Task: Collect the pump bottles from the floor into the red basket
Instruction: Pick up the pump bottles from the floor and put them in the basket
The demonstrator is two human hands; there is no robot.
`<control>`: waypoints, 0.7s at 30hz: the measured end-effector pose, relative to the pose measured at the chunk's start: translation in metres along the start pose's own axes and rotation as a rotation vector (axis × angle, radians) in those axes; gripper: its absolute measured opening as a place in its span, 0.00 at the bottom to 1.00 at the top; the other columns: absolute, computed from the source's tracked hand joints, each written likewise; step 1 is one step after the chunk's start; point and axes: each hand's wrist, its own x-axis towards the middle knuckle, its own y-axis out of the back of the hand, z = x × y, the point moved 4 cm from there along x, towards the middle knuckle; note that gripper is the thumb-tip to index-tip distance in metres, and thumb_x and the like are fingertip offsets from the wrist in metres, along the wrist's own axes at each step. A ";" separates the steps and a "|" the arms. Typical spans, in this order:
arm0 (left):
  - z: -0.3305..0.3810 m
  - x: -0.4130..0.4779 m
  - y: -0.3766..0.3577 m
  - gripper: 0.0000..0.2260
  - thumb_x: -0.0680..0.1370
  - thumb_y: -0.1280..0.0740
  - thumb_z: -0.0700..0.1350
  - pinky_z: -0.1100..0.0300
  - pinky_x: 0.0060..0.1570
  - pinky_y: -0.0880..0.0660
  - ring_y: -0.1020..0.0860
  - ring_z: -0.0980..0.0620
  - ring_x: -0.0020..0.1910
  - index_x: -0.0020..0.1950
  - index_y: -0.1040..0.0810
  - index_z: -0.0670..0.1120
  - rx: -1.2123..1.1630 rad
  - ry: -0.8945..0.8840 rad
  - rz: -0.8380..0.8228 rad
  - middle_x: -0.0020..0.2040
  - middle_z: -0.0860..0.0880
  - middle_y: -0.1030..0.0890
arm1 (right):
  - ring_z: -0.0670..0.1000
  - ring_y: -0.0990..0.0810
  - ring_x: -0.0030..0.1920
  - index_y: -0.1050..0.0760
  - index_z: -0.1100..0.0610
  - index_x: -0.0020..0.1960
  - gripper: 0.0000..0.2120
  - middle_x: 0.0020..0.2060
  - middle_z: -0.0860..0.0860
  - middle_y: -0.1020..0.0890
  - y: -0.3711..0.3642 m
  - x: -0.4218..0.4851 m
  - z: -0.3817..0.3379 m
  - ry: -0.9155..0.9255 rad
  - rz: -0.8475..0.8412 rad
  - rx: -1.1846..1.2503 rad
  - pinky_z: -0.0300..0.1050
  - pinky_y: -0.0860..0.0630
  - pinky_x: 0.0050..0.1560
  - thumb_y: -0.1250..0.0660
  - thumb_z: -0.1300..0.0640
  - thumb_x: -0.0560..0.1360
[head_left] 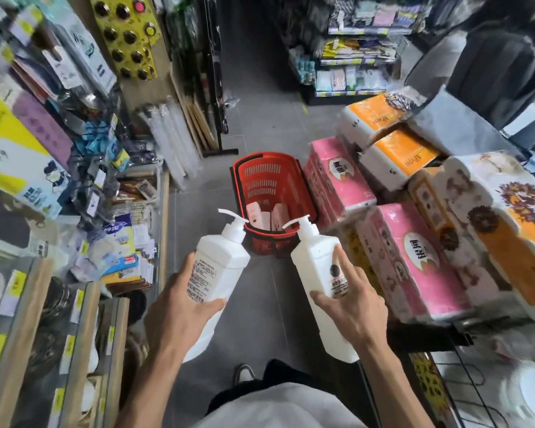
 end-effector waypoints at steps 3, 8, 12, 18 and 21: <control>0.011 0.026 0.000 0.47 0.66 0.20 0.58 0.49 0.53 0.23 0.21 0.46 0.61 0.80 0.42 0.64 0.005 -0.021 -0.012 0.69 0.55 0.23 | 0.53 0.19 0.50 0.60 0.19 0.70 0.49 0.58 0.42 0.25 -0.003 0.019 -0.002 -0.026 0.017 0.017 0.54 0.21 0.48 0.26 0.39 0.68; 0.037 0.069 -0.007 0.46 0.68 0.21 0.57 0.53 0.50 0.26 0.22 0.47 0.62 0.80 0.43 0.64 0.059 -0.074 -0.024 0.70 0.56 0.24 | 0.53 0.19 0.53 0.54 0.25 0.76 0.48 0.60 0.42 0.25 -0.014 0.065 0.000 -0.076 0.001 0.018 0.51 0.24 0.47 0.26 0.40 0.68; 0.057 0.101 -0.005 0.46 0.68 0.21 0.57 0.52 0.51 0.27 0.23 0.48 0.64 0.80 0.43 0.64 0.077 -0.059 -0.024 0.71 0.56 0.25 | 0.52 0.20 0.50 0.53 0.25 0.76 0.47 0.54 0.41 0.26 -0.019 0.100 -0.004 -0.089 -0.013 0.033 0.52 0.23 0.48 0.26 0.39 0.68; 0.087 0.149 0.004 0.45 0.69 0.21 0.57 0.52 0.51 0.29 0.24 0.46 0.64 0.80 0.42 0.62 0.104 -0.060 0.024 0.70 0.55 0.25 | 0.52 0.22 0.47 0.51 0.27 0.77 0.48 0.52 0.41 0.27 -0.016 0.159 -0.014 -0.098 -0.039 0.037 0.49 0.27 0.44 0.25 0.40 0.67; 0.095 0.169 0.005 0.45 0.69 0.22 0.57 0.52 0.49 0.29 0.23 0.46 0.63 0.80 0.42 0.62 0.106 -0.052 0.036 0.69 0.55 0.24 | 0.51 0.23 0.45 0.51 0.28 0.77 0.48 0.53 0.40 0.28 -0.017 0.183 -0.015 -0.106 -0.058 0.020 0.49 0.28 0.43 0.26 0.39 0.68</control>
